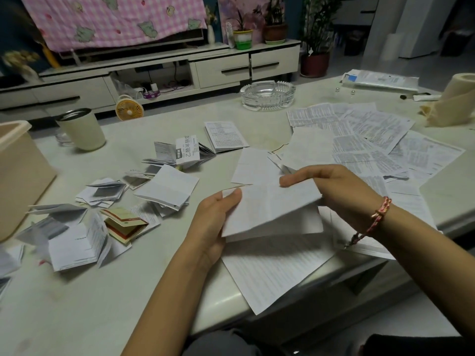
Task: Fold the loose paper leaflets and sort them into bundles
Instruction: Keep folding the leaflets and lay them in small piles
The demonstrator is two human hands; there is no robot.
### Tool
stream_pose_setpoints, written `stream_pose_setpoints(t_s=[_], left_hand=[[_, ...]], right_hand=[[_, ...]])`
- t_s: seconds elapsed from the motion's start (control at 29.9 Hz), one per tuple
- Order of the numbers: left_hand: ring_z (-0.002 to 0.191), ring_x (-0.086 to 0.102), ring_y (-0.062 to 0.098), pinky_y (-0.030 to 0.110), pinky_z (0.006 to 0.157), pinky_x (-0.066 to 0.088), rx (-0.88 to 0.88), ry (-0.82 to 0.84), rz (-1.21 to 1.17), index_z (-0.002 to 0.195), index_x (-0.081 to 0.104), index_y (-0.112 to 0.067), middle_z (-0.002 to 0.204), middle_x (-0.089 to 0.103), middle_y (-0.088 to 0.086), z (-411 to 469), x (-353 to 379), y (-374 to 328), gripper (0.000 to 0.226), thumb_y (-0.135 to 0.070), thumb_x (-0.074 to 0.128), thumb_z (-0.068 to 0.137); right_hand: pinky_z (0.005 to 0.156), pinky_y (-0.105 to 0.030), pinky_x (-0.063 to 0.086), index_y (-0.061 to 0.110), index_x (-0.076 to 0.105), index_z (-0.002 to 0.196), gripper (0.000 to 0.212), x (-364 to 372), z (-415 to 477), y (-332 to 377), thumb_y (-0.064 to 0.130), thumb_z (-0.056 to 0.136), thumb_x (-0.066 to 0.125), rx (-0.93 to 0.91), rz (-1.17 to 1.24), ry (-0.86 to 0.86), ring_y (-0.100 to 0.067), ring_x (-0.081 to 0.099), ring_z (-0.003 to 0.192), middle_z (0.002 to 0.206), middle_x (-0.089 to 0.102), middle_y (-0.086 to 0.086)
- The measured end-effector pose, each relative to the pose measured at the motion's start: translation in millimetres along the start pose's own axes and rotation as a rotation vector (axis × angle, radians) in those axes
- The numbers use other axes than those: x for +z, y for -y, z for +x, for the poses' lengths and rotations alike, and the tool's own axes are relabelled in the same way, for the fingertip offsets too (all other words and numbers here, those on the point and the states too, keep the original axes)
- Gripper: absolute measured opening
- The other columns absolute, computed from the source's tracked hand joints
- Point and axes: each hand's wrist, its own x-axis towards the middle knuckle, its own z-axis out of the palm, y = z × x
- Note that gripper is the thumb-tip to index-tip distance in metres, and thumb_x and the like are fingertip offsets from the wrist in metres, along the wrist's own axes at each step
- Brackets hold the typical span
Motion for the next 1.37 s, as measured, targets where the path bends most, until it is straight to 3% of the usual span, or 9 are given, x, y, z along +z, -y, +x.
stream_pose_setpoints(t_s=[0.17,0.3,0.47,0.67,0.77,0.94,1.1,1.31,1.37], left_hand=[[0.071,0.069,0.009,0.019,0.061,0.054,0.000,0.024,-0.039,0.090,0.069,-0.014,0.080,0.074,-0.003,1,-2,-2,0.021,-0.020,0.050,0.095],[0.078,0.068,0.013,0.025,0.072,0.053,0.009,0.079,0.009,0.092,0.070,-0.013,0.089,0.073,0.001,0,0,0,0.021,-0.022,0.051,0.094],[0.075,0.067,0.012,0.023,0.067,0.055,0.034,0.103,0.007,0.091,0.069,-0.017,0.086,0.073,0.001,0,-1,0,0.016,-0.020,0.053,0.092],[0.072,0.061,0.018,0.030,0.067,0.049,0.025,0.180,0.149,0.104,0.066,-0.012,0.086,0.068,0.007,-1,3,4,0.028,-0.022,0.071,0.078],[0.076,0.059,0.020,0.032,0.073,0.046,0.046,0.219,0.154,0.087,0.073,-0.017,0.085,0.067,0.007,-1,3,8,0.020,-0.028,0.064,0.073],[0.111,0.062,0.023,0.041,0.096,0.046,-0.022,0.245,-0.124,0.123,0.058,-0.010,0.119,0.065,0.012,2,4,2,0.060,-0.053,0.026,0.095],[0.097,0.064,0.024,0.039,0.086,0.049,0.193,0.031,0.087,0.110,0.064,-0.007,0.107,0.069,0.014,5,2,10,0.034,-0.031,0.053,0.089],[0.085,0.065,0.021,0.035,0.082,0.051,0.277,-0.152,0.190,0.090,0.068,-0.013,0.097,0.071,0.014,8,-3,11,0.015,-0.018,0.054,0.093],[0.081,0.064,0.019,0.034,0.079,0.052,0.301,-0.194,0.244,0.084,0.067,-0.019,0.091,0.071,0.009,9,-3,12,0.015,-0.017,0.055,0.093]], right_hand=[[0.071,-0.026,0.049,0.010,0.068,0.089,0.026,-11,0,12,0.003,0.092,0.042,0.002,0.143,-0.093,-0.019,0.063,0.082,0.092,0.072,-0.010],[0.076,-0.021,0.047,0.017,0.069,0.094,0.019,-4,-6,9,0.008,0.078,0.069,-0.050,-0.154,0.102,-0.011,0.063,0.084,0.089,0.071,-0.004],[0.085,-0.033,0.051,0.007,0.070,0.085,0.014,3,-10,10,0.012,0.073,0.073,-0.027,-0.173,0.206,-0.018,0.066,0.082,0.090,0.072,-0.010],[0.078,-0.016,0.051,0.006,0.069,0.073,0.003,20,-10,8,0.007,0.073,0.073,-0.082,0.004,0.191,-0.003,0.065,0.094,0.101,0.071,0.005],[0.063,-0.011,0.048,0.007,0.068,0.074,0.004,27,-8,6,0.007,0.076,0.072,-0.112,0.030,0.088,-0.005,0.063,0.070,0.077,0.070,-0.001],[0.061,-0.013,0.049,0.011,0.071,0.073,0.006,31,6,0,0.005,0.075,0.074,-0.145,0.011,-0.183,-0.004,0.060,0.062,0.071,0.068,0.002],[0.056,-0.012,0.051,0.007,0.072,0.086,0.008,41,12,-4,0.003,0.082,0.066,-0.094,0.074,-0.163,0.000,0.061,0.060,0.071,0.066,0.006],[0.049,-0.010,0.046,0.021,0.053,0.101,0.030,48,18,-6,0.005,0.081,0.068,-0.136,-0.128,-0.131,-0.011,0.056,0.058,0.065,0.058,-0.003],[0.047,-0.016,0.048,0.024,0.056,0.093,0.022,46,21,-5,0.007,0.082,0.067,-0.147,-0.246,-0.044,-0.012,0.054,0.052,0.061,0.055,-0.001]])
